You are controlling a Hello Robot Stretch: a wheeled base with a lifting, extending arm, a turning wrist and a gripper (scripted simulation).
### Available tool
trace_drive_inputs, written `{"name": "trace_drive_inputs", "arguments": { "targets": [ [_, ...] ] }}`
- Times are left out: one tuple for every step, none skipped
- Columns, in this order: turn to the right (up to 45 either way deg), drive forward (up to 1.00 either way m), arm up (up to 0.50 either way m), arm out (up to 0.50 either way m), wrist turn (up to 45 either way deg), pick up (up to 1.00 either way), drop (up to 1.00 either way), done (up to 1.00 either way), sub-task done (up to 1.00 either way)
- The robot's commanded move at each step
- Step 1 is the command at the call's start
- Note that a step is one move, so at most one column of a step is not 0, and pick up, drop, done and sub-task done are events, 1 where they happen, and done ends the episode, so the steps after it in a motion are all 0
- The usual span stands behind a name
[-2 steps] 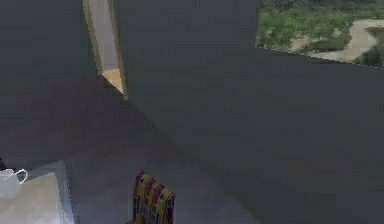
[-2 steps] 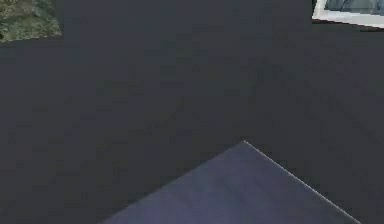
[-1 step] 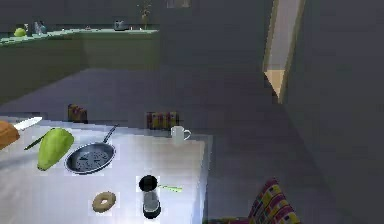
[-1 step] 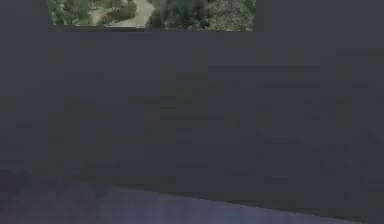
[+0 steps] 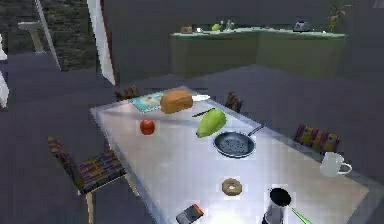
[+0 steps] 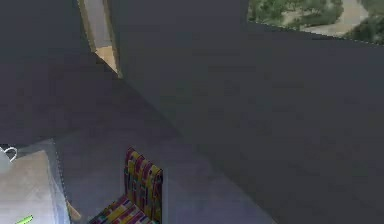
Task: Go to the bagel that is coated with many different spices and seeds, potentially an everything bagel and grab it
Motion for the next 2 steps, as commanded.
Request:
{"name": "trace_drive_inputs", "arguments": {
  "targets": [
    [-45.0,0.00,0.00,0.00,0.0,0.00,0.00,0.00,0.00],
    [-27.0,0.00,0.00,0.00,0.0,0.00,0.00,0.00,0.00]
  ]
}}
